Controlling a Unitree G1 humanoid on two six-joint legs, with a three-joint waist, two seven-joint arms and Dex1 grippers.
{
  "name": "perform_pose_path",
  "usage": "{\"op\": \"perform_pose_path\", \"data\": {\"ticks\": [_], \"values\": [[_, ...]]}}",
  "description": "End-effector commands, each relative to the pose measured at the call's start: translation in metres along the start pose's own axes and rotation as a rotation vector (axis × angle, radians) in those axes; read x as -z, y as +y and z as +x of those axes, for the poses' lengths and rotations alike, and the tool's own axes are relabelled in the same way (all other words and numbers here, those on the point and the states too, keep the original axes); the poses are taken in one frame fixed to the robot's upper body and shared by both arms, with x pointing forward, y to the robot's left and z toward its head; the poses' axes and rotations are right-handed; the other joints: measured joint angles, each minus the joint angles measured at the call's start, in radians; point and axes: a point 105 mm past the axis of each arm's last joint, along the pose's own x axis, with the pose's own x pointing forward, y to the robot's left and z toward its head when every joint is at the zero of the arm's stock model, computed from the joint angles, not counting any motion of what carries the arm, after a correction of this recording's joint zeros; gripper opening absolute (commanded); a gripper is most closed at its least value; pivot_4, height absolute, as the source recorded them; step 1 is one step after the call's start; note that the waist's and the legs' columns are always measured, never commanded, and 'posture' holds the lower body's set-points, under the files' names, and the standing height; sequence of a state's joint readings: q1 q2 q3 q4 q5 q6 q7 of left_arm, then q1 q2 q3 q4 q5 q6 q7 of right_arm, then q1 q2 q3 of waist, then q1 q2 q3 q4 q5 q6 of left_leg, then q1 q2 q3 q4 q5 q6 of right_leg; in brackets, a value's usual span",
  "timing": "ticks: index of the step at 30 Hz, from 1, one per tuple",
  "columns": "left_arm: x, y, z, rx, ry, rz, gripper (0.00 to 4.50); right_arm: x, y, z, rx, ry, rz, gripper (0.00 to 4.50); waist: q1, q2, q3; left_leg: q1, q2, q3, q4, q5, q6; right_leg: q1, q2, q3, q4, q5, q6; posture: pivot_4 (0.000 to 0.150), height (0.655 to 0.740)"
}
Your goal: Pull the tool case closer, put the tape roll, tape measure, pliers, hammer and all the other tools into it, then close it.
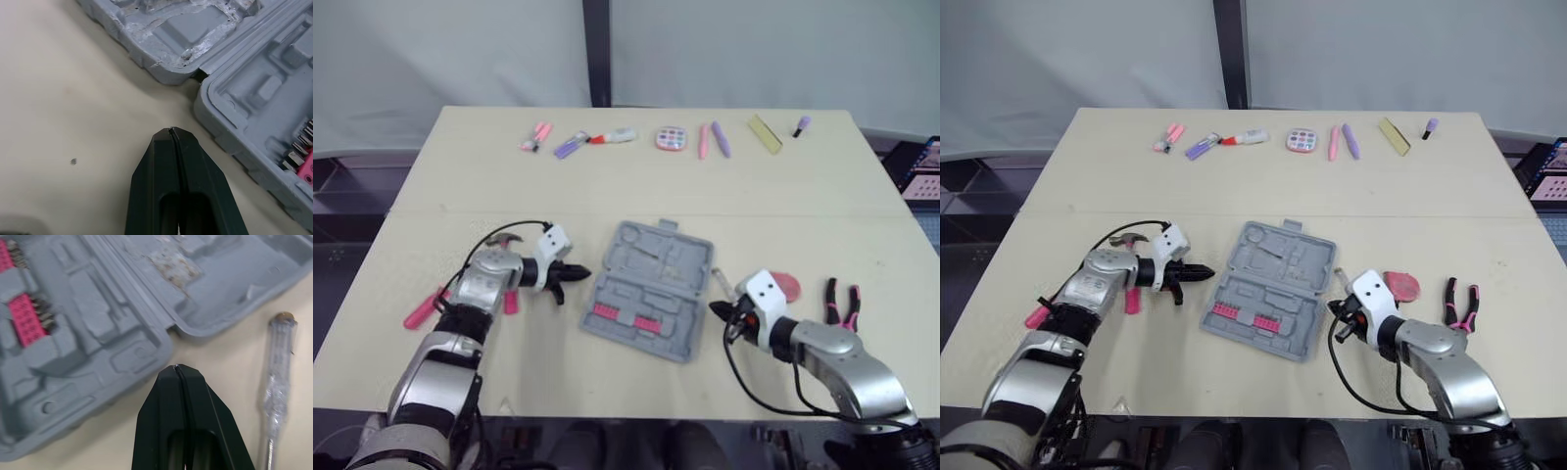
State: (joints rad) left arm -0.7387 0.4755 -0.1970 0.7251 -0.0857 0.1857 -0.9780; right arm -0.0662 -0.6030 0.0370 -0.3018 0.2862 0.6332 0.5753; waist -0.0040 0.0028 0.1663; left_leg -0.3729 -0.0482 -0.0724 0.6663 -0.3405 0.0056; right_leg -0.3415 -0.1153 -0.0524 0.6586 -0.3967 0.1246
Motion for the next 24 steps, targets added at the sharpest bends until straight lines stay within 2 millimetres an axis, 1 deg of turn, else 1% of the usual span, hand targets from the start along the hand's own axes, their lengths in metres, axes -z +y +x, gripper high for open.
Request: {"op": "perform_pose_path", "data": {"ticks": [1, 5, 17, 24], "values": [[-0.009, 0.003, 0.006, -0.025, -0.031, 0.031, 0.0, -0.007, -0.006, 0.002, 0.039, -0.034, -0.028, 0.03, 0.0, 0.0, 0.0, 0.0, 0.0, 0.0, 0.0, 0.0, 0.0, 0.0, 0.0, 0.0, 0.0, 0.0, 0.0, 0.15, 0.74], [-0.008, 0.002, 0.015, -0.047, -0.043, 0.023, 0.0, -0.006, -0.005, 0.006, 0.036, -0.033, -0.03, 0.03, 0.0, 0.0, 0.0, 0.0, 0.0, 0.0, 0.0, 0.0, 0.0, 0.0, 0.0, 0.0, 0.0, 0.0, 0.0, 0.15, 0.74], [-0.009, -0.001, 0.025, -0.051, -0.068, 0.021, 0.0, -0.005, 0.003, 0.015, 0.002, -0.036, -0.029, 0.03, 0.002, 0.0, 0.0, 0.0, 0.0, 0.0, 0.001, 0.0, 0.0, 0.0, 0.0, 0.0, 0.001, 0.0, 0.0, 0.15, 0.74], [-0.007, -0.009, 0.03, -0.009, -0.065, 0.015, 0.0, -0.006, 0.005, 0.016, -0.008, -0.037, -0.03, 0.03, 0.001, 0.0, 0.0, 0.0, -0.001, -0.001, 0.001, 0.0, 0.0, 0.0, -0.001, 0.0, 0.001, 0.0, 0.0, 0.15, 0.74]]}}
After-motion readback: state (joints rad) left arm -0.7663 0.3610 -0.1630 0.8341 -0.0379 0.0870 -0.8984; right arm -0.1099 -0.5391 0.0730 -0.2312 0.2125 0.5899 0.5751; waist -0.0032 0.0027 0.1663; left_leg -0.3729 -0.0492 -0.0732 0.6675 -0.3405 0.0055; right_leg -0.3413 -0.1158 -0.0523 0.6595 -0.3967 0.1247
